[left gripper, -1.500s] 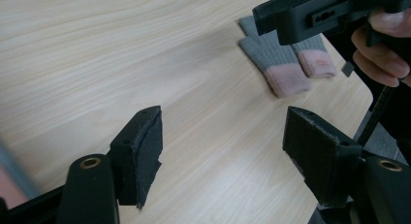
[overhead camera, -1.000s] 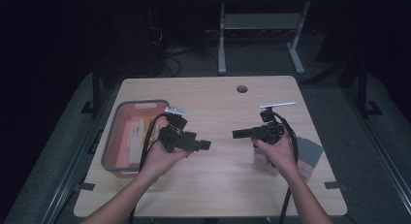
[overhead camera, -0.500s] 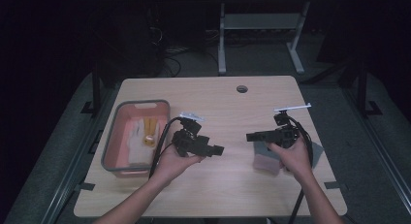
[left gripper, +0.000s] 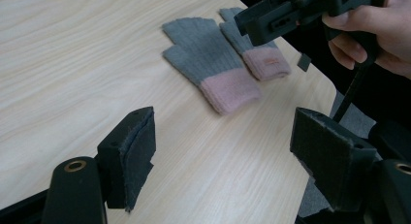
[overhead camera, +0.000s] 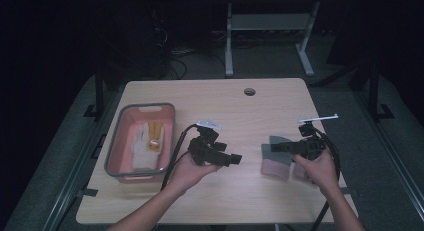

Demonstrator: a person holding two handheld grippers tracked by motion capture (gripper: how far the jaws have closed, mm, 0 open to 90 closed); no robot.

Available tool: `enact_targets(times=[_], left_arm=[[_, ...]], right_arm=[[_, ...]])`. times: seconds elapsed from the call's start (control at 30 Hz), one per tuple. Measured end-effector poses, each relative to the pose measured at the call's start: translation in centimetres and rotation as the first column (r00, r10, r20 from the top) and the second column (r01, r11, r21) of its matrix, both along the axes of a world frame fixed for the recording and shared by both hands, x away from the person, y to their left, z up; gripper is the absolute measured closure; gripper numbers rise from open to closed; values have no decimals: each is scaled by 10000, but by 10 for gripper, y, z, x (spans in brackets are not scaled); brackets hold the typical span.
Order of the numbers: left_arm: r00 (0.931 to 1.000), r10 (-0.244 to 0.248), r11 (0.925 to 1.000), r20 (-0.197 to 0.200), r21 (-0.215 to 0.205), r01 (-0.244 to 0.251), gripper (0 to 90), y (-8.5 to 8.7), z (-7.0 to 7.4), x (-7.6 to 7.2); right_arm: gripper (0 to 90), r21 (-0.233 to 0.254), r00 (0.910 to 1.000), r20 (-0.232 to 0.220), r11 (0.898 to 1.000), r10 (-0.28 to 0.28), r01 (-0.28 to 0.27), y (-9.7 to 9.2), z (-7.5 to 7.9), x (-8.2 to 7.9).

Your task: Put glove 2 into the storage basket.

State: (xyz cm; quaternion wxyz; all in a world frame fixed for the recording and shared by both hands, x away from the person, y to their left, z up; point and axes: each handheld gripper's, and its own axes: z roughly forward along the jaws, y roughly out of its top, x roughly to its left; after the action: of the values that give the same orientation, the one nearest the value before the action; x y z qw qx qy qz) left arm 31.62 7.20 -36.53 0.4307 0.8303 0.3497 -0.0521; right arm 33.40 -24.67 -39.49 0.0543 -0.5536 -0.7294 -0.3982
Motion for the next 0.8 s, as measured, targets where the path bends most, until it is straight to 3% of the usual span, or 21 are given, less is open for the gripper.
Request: enact_targets(times=[0.3,0.8], left_arm=[[9996,-284,9995,23,152,283,246,-12,-7,-1],[9982,-567,9984,-182,78,568,245,-27,-18,-4]], right_arm=[[449,-334,9994,-46,9989,-332,330,-22,-6,-7],[444,-1145,9941,-149,9879,-1071,1047,-52,-22,-16]])
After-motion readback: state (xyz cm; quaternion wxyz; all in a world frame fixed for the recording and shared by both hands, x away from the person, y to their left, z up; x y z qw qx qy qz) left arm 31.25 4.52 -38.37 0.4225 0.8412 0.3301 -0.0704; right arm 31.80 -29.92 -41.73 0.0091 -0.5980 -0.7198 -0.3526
